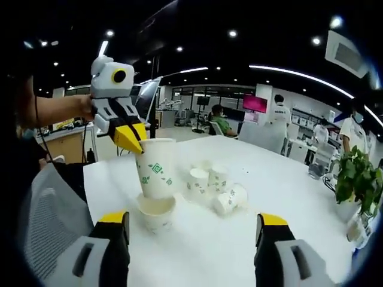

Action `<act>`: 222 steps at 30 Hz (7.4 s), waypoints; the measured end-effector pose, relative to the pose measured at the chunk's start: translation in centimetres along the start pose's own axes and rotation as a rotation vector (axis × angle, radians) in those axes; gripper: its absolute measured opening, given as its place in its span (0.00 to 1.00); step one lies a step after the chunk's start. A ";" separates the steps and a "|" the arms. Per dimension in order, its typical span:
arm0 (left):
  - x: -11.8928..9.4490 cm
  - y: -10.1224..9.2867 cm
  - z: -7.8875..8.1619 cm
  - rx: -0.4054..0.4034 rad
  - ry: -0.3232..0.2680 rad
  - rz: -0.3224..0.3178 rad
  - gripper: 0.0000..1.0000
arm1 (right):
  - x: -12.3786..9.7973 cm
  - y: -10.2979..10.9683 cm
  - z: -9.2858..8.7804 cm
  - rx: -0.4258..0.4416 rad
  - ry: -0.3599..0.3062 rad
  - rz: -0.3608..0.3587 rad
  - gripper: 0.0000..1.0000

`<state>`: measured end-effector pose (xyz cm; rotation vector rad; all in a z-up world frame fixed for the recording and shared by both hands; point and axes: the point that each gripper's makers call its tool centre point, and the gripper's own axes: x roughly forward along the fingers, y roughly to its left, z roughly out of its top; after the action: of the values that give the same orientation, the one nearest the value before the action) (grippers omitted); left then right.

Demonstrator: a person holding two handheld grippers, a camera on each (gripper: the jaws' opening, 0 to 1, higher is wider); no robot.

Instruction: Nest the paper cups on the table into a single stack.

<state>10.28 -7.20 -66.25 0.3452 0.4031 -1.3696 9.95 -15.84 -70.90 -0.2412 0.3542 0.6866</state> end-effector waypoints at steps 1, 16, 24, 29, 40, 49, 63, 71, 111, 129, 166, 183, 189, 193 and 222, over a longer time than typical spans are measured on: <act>0.1 0.0 -0.2 0.005 0.007 -0.001 0.00 | -0.2 0.0 -0.2 0.003 0.000 0.000 0.90; 1.4 -0.1 -2.6 0.047 0.118 -0.006 0.00 | -2.4 0.5 -2.0 0.021 0.021 -0.006 0.94; 2.4 0.0 -3.7 0.035 0.142 -0.005 0.00 | -3.0 0.8 -3.5 -0.026 0.062 -0.015 0.94; 3.3 -0.3 -4.9 0.030 0.168 -0.011 0.00 | -3.2 1.4 -4.3 -0.019 0.072 -0.013 0.93; 4.1 -0.5 -5.9 0.009 0.196 -0.036 0.00 | -2.8 2.3 -4.8 -0.026 0.066 -0.006 0.91; 4.5 -1.3 -6.8 -0.016 0.226 -0.097 0.01 | -2.7 2.3 -5.0 -0.045 0.067 -0.009 0.88; 5.6 -1.7 -8.3 -0.022 0.260 -0.149 0.04 | -2.8 2.0 -4.9 -0.043 0.060 -0.019 0.86; 5.2 -1.6 -7.9 -0.023 0.232 -0.127 0.05 | -2.6 2.2 -5.3 -0.047 0.077 -0.009 0.86; 1.8 0.9 -5.6 -0.137 -0.019 0.104 0.51 | -1.3 -2.2 -2.9 0.138 0.058 -0.033 0.81; -1.4 2.5 -3.8 -0.154 -0.120 0.274 0.79 | 5.6 -5.8 -2.5 0.204 0.121 -0.070 0.73; -3.3 2.2 -3.8 -0.138 -0.137 0.364 0.99 | 17.1 -10.1 -4.2 0.361 0.220 -0.142 0.60; -2.7 2.4 -3.8 -0.110 -0.119 0.337 0.98 | 19.1 -11.1 -5.0 0.482 0.286 -0.164 0.57; -2.7 2.6 -3.9 -0.112 -0.117 0.337 0.97 | 19.9 -10.7 -4.9 0.526 0.293 -0.141 0.53; -3.0 2.8 -3.8 -0.132 -0.136 0.346 0.96 | 20.3 -10.2 -4.9 0.580 0.296 -0.133 0.51; -3.4 4.1 -4.1 -0.196 -0.181 0.375 0.94 | 18.2 -10.0 -4.1 0.455 0.283 -0.143 0.36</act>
<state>13.49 -1.67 -68.30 0.1236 0.3010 -0.9759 28.57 -14.28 -80.81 0.0716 0.7439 0.4154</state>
